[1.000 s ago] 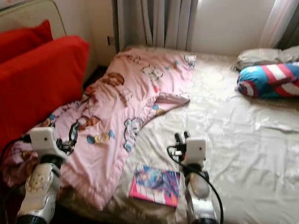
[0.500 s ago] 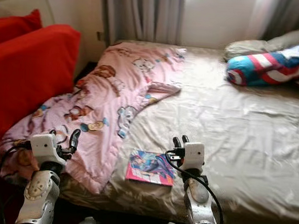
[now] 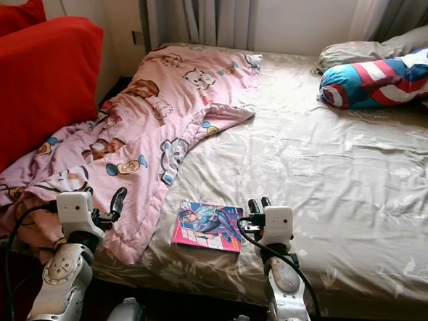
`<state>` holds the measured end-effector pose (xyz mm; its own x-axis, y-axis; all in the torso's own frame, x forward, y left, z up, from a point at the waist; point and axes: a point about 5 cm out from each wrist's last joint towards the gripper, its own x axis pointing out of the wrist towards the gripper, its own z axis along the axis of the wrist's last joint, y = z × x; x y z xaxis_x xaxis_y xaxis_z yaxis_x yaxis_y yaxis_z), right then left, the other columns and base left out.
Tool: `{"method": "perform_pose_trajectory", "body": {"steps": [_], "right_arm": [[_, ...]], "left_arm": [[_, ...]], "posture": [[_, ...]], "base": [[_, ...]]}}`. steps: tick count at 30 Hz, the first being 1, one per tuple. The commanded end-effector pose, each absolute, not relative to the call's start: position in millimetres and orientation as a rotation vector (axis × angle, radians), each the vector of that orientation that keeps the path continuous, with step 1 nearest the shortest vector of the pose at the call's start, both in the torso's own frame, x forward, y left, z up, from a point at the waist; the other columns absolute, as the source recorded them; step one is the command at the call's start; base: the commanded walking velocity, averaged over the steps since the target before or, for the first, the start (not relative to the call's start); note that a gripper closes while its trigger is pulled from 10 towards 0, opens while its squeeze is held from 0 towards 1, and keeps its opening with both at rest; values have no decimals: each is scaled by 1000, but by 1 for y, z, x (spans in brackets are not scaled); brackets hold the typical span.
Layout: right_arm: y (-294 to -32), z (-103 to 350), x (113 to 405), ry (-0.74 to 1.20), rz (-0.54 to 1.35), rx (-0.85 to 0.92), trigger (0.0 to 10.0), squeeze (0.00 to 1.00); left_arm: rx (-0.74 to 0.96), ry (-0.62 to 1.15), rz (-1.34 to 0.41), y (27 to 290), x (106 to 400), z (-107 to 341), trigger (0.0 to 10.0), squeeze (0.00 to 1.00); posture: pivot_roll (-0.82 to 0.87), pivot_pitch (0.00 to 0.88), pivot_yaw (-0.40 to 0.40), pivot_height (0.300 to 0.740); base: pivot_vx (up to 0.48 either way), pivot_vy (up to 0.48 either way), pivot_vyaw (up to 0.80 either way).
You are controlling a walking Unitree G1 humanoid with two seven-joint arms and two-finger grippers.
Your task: Clean up the room
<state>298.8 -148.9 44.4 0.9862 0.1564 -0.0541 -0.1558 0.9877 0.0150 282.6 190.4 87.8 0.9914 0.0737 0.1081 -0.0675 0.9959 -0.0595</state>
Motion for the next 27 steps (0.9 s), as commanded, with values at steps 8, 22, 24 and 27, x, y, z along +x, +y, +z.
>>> {"method": "perform_pose_trajectory", "body": {"steps": [8,22,24,27], "right_arm": [[-146,51,304,39,171,14,10000,0],[-146,46,298,54,171,11,10000,0],[-147,46,298,46,165,18,10000,0],[-147,46,298,50,167,9,10000,0]], "left_arm": [[-56,-56,82,191,272,77,10000,0],[-37,-44,125,204,272,79,10000,0],[-32,-53,132,206,273,81,10000,0],[-30,-53,119,204,274,82,10000,0]], "posture": [[-27,92,-30,650],[-28,107,-30,601],[-28,107,-30,601],[-33,109,-29,601]], "base": [[0,0,0],[0,0,0],[0,0,0],[0,0,0]]}}
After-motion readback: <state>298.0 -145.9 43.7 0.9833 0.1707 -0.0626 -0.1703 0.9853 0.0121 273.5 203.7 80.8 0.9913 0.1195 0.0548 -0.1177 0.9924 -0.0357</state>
